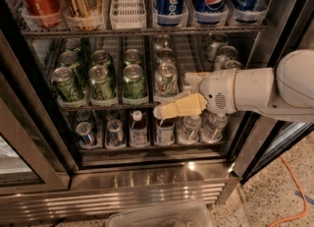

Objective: Pick 7up can from middle shelf of fridge

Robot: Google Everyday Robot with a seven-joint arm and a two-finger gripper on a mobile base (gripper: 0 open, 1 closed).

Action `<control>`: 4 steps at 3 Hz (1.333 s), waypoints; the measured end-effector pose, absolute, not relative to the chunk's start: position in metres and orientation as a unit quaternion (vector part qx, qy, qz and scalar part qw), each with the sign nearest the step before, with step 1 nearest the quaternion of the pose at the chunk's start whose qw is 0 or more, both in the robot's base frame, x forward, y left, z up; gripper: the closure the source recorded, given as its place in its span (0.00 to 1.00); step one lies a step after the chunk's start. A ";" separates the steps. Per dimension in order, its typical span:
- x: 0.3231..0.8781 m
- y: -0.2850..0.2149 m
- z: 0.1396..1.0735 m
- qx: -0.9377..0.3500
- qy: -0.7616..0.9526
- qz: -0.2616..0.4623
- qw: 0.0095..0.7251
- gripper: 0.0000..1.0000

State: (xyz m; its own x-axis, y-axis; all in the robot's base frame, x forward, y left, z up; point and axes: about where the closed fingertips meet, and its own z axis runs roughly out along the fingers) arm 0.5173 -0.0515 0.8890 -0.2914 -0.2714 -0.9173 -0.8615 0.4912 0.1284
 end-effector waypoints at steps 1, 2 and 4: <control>0.529 -0.051 0.882 -0.372 0.734 0.313 0.474 0.00; 0.535 -0.049 0.877 -0.369 0.733 0.304 0.484 0.00; 0.550 -0.056 0.872 -0.357 0.731 0.293 0.502 0.00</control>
Offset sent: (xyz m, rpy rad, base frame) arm 0.0260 0.0010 -0.0185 0.0069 -0.0787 -0.0889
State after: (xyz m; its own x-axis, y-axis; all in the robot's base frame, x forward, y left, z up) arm 0.5505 -0.0559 0.8715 -0.2411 -0.2278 -0.9434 -0.8157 0.5743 0.0698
